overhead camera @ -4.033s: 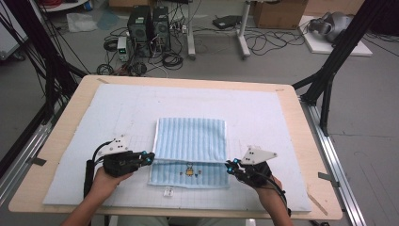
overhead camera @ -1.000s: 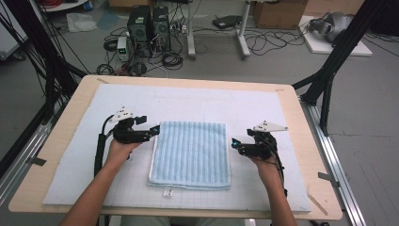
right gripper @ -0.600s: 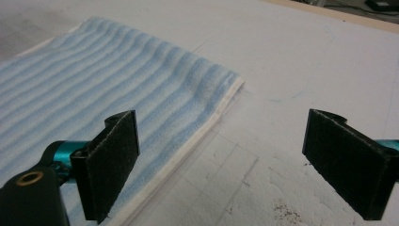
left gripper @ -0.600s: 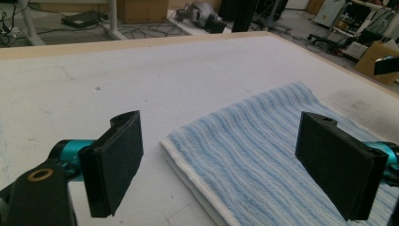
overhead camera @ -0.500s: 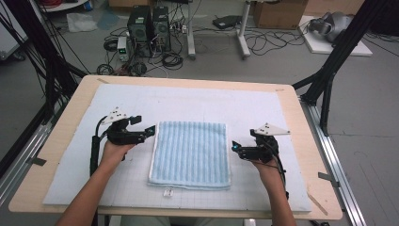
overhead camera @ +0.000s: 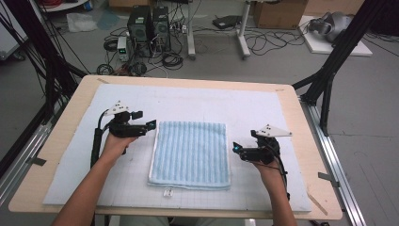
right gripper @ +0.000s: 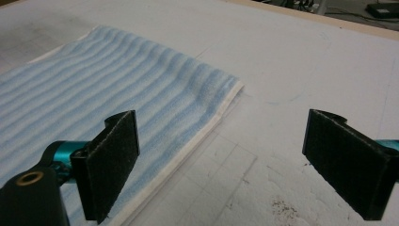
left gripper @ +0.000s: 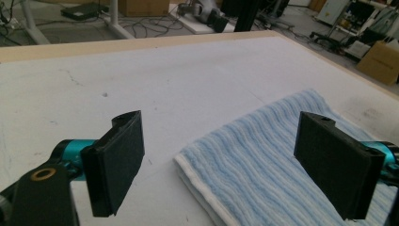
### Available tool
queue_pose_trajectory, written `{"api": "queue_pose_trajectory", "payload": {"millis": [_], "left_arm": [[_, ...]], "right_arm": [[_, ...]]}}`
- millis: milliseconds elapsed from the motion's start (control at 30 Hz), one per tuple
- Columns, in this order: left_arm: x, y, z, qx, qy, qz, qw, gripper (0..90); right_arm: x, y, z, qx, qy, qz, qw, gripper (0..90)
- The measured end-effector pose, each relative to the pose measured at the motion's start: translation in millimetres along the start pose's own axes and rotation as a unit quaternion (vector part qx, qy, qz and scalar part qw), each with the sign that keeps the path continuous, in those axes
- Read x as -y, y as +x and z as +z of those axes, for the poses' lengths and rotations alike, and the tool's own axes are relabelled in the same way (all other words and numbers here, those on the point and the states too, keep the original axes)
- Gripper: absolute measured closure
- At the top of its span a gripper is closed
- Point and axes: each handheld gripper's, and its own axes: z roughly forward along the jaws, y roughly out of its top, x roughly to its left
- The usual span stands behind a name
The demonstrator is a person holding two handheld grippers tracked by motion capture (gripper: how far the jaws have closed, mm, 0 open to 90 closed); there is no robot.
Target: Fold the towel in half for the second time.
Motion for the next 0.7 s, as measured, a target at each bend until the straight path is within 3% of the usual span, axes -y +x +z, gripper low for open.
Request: {"api": "queue_pose_trajectory", "payload": {"millis": [300,533,700], "left_arm": [[6.1,12.1,32.9,-0.032,0.055,0.007,0.9979,27.6],[6.8,11.3,54.9,-0.036,0.097,0.031,0.9942,41.8],[10.8,11.4,59.9,-0.037,0.115,0.045,0.9916,49.4]], "right_arm": [[1.1,1.9,-0.1,-0.010,0.002,-0.003,0.9999,10.6],[2.7,2.1,1.4,-0.013,0.007,-0.001,0.9999,10.6],[3.2,2.5,1.3,-0.016,0.009,0.001,0.9998,10.6]]}}
